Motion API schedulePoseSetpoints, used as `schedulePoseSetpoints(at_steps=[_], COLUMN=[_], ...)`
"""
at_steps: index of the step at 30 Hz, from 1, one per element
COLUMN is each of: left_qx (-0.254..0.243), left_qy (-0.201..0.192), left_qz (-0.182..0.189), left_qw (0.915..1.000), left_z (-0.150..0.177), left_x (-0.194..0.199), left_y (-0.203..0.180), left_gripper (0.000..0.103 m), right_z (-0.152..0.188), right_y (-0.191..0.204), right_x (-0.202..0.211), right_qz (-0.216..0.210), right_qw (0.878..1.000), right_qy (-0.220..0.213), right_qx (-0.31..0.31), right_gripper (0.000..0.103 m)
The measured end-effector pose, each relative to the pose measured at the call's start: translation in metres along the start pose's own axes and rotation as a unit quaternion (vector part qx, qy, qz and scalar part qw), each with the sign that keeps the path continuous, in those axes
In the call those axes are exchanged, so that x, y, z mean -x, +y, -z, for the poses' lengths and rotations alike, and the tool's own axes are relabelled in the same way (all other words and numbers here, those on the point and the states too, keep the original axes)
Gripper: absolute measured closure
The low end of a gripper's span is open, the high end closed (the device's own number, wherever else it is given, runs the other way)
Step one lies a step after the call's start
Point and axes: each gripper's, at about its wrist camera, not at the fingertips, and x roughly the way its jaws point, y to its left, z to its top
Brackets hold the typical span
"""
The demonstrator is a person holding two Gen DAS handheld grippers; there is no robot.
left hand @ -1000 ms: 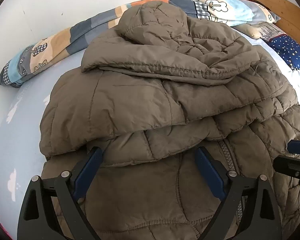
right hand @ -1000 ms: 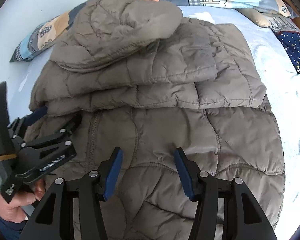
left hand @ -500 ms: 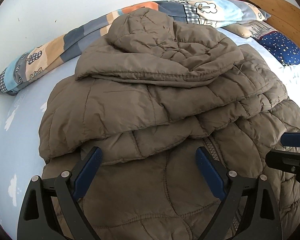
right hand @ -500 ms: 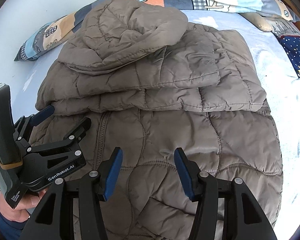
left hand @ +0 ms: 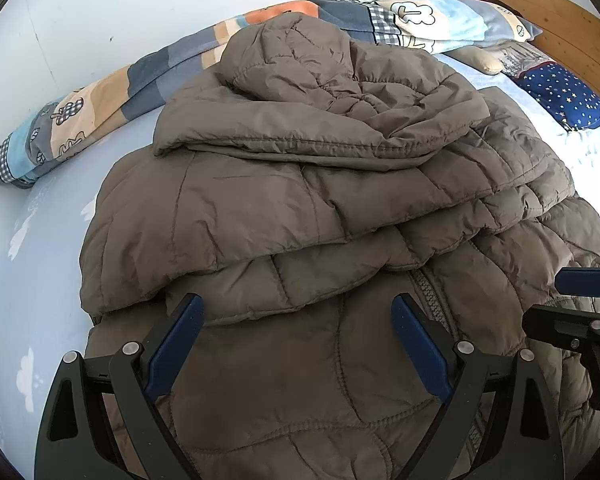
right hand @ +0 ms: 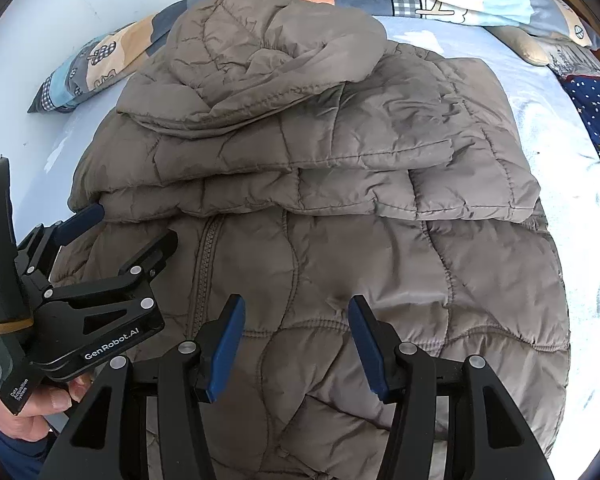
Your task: Fold large clothes
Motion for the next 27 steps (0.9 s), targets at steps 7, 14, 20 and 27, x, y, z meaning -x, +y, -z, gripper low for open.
schedulePoseSetpoints(at_steps=[7,14,20,27], left_qx=[0.004,0.009,0.017,0.074], left_qy=[-0.002,-0.009,-0.002,0.024], left_qz=[0.0,-0.001,0.011,0.033], left_qw=[1.0,0.9999,0.9998,0.9964], left_z=[0.0,-0.002,0.006,0.045], left_x=[0.003,0.011,0.02,0.049], left_y=[0.002,0.008,0.018,0.031], left_gripper=[0.009,0.009,0.009,0.009], right_z=[-0.001,0.003,0.013,0.043], right_y=[-0.001,-0.004,-0.009,-0.011], right_x=[-0.001,0.003,0.007,0.026], right_qz=[0.003,-0.005,-0.015,-0.013], right_qw=[1.0,1.0,1.0,1.0], right_qy=[-0.001,-0.007,-0.007,-0.016], right_qx=[0.002,0.004,0.011,0.007], right_gripper=[0.045,0.045,0.046,0.045])
